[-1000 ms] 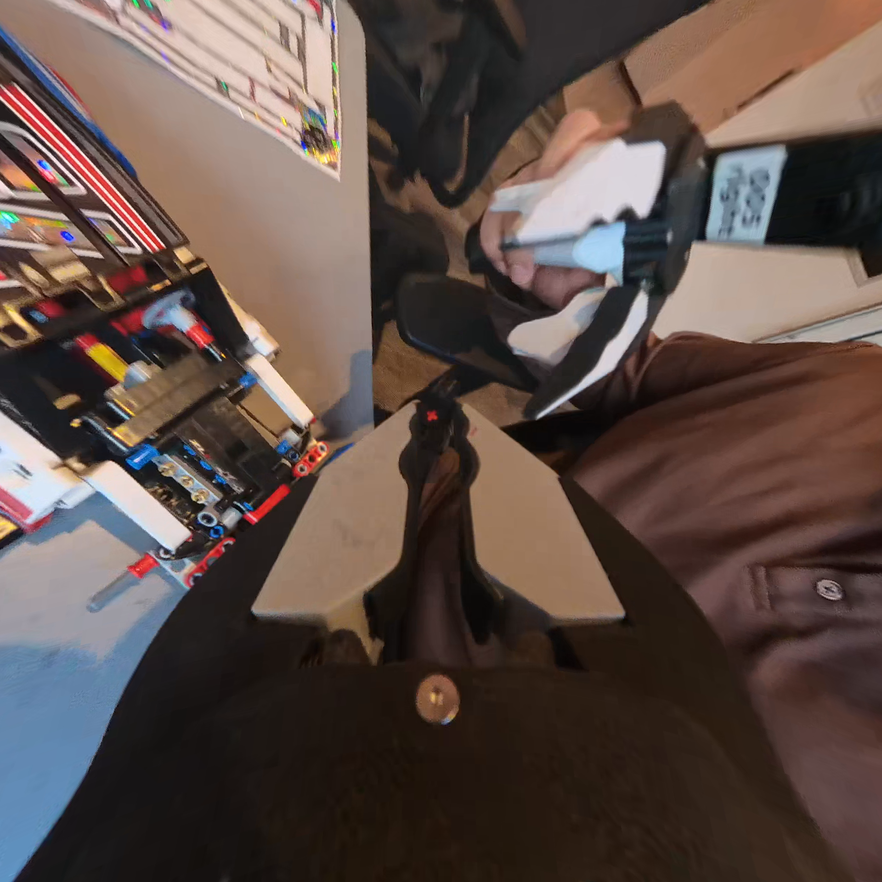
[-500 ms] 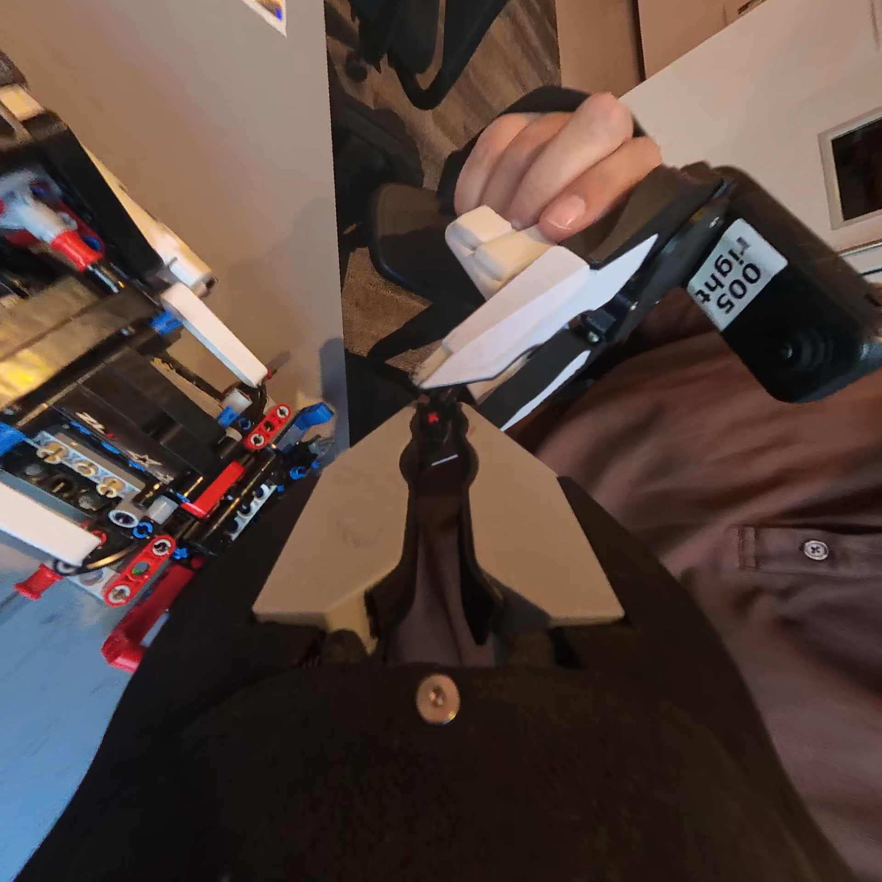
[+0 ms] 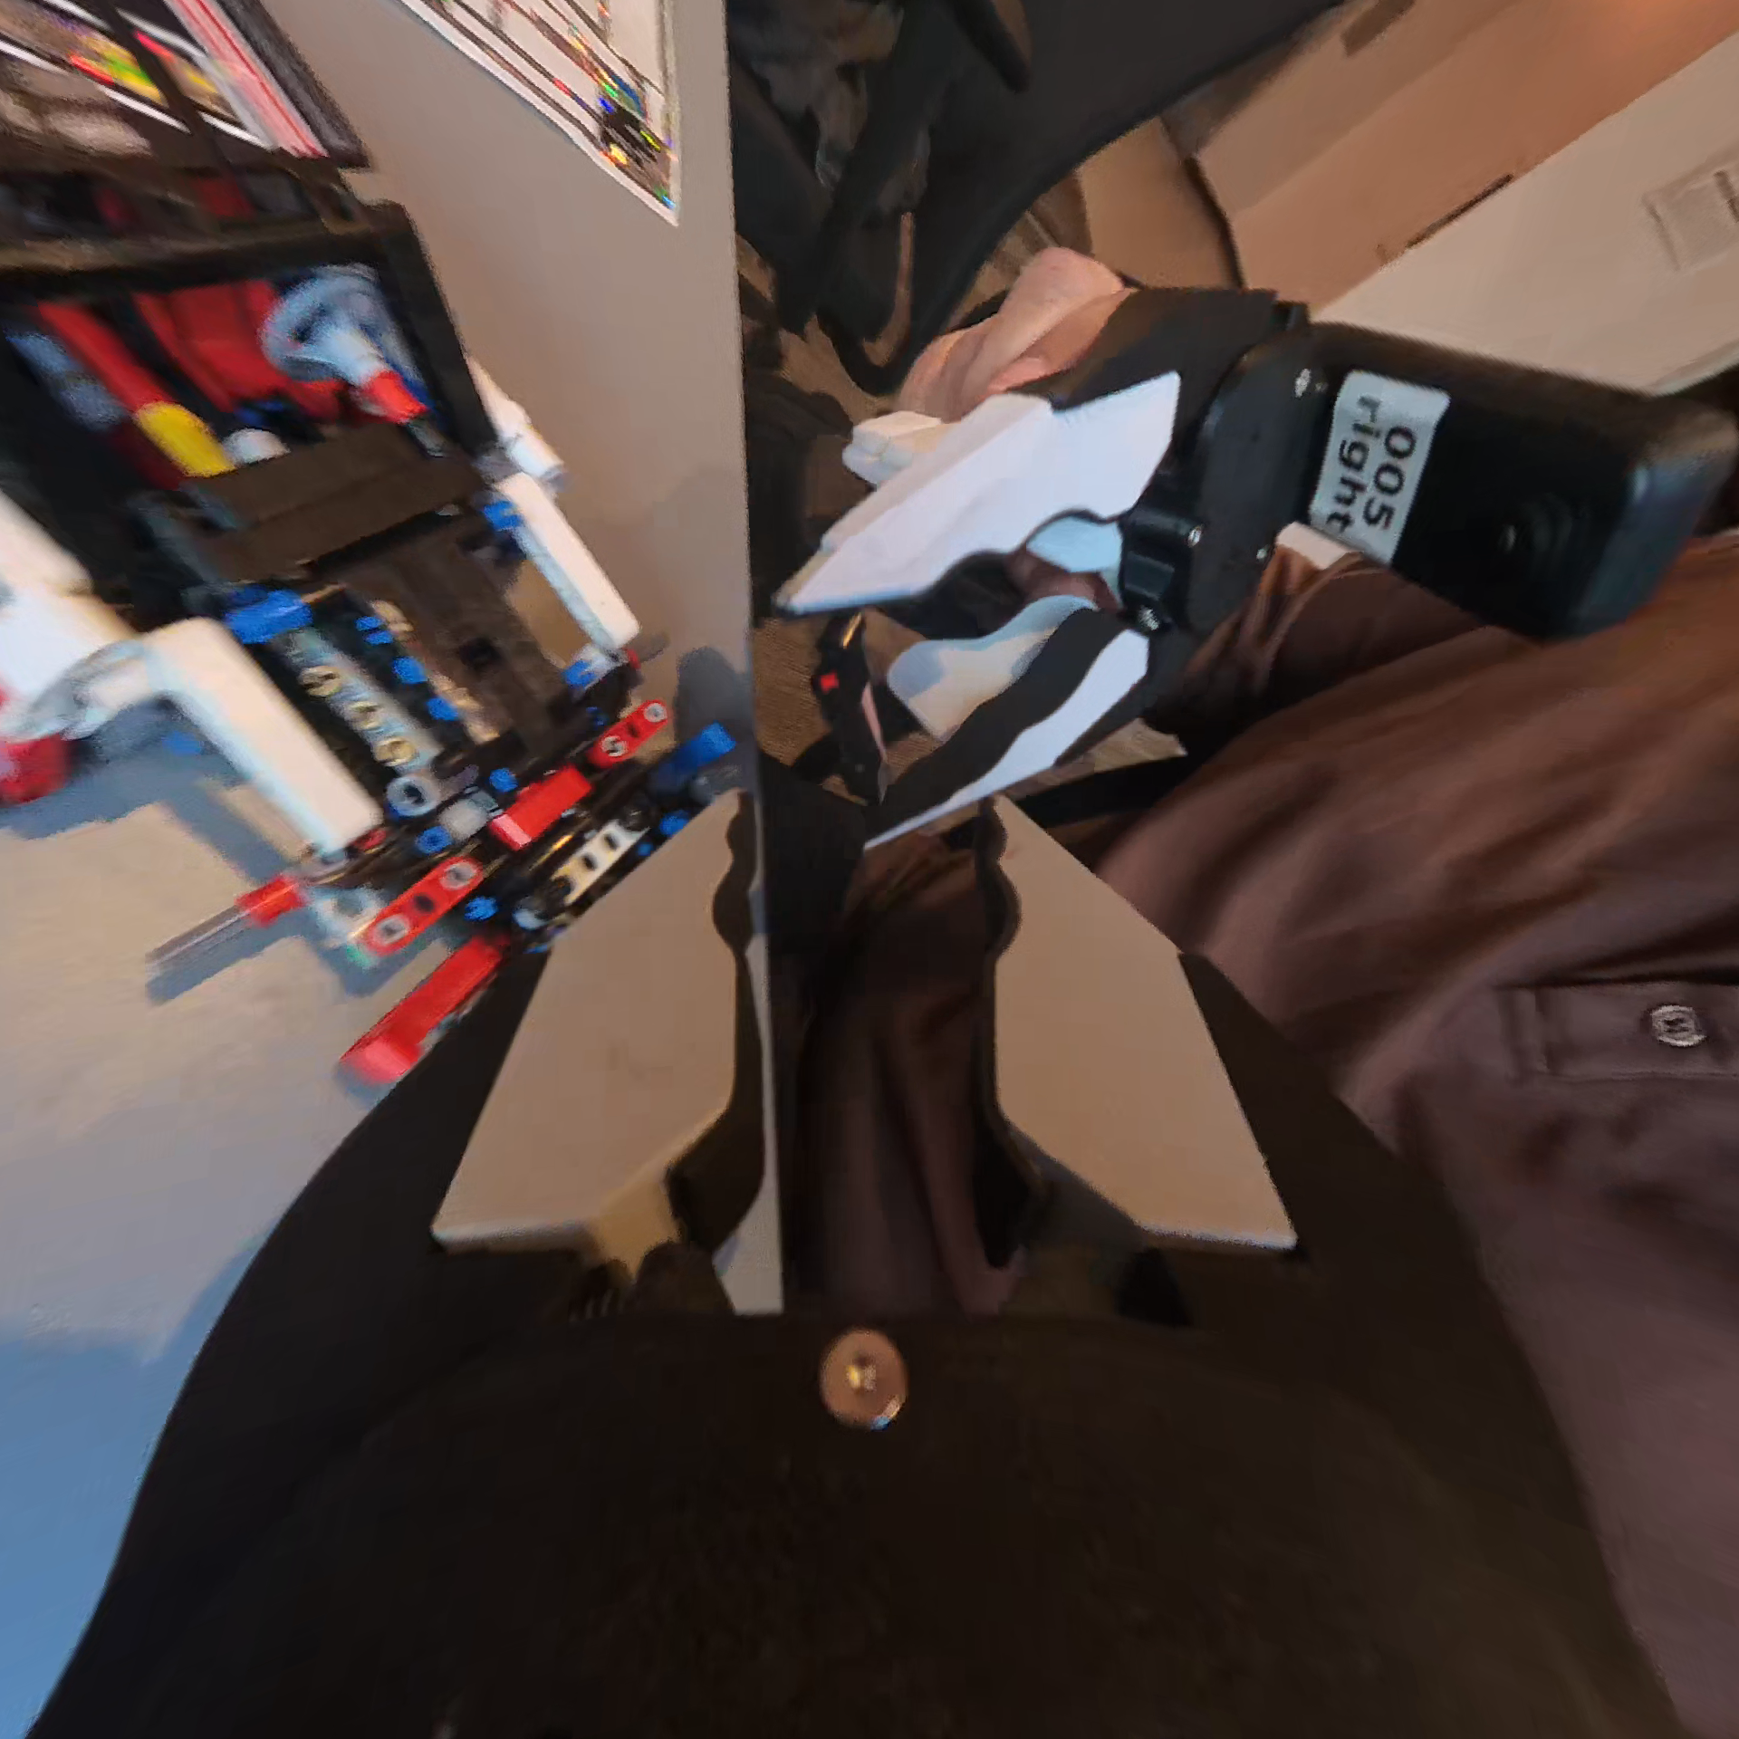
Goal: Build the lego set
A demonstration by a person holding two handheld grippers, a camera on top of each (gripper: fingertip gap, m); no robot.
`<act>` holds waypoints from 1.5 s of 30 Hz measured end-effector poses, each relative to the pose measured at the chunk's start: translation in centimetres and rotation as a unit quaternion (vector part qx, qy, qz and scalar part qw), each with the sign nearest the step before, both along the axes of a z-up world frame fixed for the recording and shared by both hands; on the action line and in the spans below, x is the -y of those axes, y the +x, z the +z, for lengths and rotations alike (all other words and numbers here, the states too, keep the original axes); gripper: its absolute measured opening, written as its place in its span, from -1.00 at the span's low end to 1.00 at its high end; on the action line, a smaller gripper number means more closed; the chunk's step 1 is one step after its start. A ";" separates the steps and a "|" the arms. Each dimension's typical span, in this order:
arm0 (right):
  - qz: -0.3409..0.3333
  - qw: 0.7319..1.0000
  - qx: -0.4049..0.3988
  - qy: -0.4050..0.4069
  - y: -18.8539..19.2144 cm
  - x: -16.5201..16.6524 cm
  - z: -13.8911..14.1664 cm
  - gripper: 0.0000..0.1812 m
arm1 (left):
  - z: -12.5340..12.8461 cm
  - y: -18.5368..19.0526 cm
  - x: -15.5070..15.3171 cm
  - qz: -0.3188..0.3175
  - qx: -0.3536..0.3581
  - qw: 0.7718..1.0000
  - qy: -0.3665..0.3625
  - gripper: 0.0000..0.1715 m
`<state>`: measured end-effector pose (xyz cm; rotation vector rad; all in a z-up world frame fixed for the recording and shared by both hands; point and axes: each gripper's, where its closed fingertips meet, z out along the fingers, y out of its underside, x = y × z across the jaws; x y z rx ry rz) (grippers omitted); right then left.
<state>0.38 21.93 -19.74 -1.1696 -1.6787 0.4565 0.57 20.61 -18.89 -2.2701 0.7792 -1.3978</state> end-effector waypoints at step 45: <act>-0.151 0.968 -0.156 -0.129 4.9 -7.6 1.5 -0.35 | -2.6 -10.5 -6.1 0.211 -0.153 0.886 0.383 -0.63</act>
